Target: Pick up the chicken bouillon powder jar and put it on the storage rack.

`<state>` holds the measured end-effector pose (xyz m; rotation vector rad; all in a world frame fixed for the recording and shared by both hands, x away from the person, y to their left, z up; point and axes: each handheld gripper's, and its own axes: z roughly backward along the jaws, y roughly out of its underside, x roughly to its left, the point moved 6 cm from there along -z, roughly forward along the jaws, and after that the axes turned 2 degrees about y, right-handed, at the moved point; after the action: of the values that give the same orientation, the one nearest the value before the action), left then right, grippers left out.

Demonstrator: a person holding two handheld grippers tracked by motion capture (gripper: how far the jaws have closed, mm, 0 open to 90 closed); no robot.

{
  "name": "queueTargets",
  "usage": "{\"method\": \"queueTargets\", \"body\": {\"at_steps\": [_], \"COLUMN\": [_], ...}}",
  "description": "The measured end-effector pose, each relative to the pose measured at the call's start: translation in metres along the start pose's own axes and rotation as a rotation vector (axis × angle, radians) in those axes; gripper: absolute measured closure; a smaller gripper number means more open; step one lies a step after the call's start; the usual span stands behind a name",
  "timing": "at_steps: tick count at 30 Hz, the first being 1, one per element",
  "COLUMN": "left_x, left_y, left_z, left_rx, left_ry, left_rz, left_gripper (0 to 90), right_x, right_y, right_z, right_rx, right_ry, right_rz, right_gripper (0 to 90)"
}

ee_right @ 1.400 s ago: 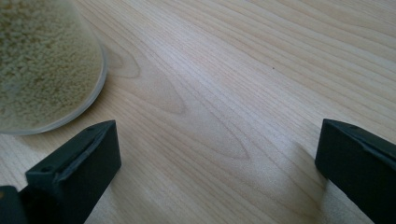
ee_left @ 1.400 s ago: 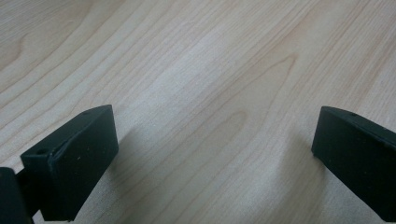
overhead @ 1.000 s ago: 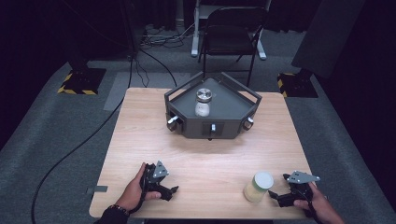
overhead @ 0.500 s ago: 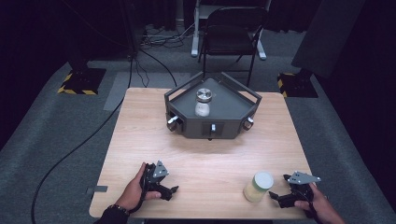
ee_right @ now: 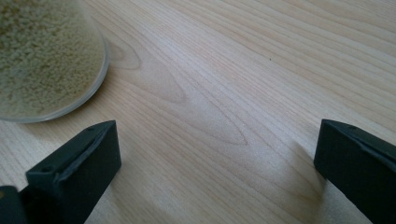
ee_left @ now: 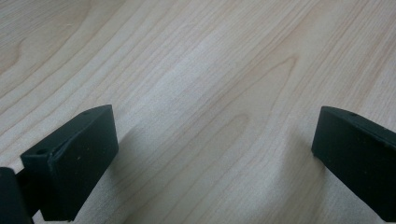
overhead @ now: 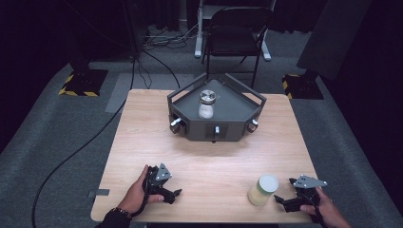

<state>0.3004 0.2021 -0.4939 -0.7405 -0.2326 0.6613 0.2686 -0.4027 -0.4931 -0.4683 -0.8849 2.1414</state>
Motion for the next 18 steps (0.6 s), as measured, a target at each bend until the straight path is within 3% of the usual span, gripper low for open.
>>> {"method": "queueTargets", "body": {"at_steps": [4, 13, 18], "left_x": [0.0, 0.0, 0.0], "left_y": [0.0, 0.0, 0.0], "left_z": [0.0, 0.0, 0.0], "left_rx": [0.0, 0.0, 0.0], "left_ry": [0.0, 0.0, 0.0], "left_rz": [0.0, 0.0, 0.0], "left_gripper": [0.0, 0.0, 0.0], "right_x": [0.003, 0.007, 0.017], "right_y": [-0.001, -0.006, -0.014], "right_z": [0.003, 0.024, 0.033], "right_rx": [-0.001, -0.116, -0.154], "right_ry": [0.022, -0.046, -0.092], "right_rz": [0.009, -0.008, 0.046], "right_gripper": [2.4, 2.5, 2.6]}}
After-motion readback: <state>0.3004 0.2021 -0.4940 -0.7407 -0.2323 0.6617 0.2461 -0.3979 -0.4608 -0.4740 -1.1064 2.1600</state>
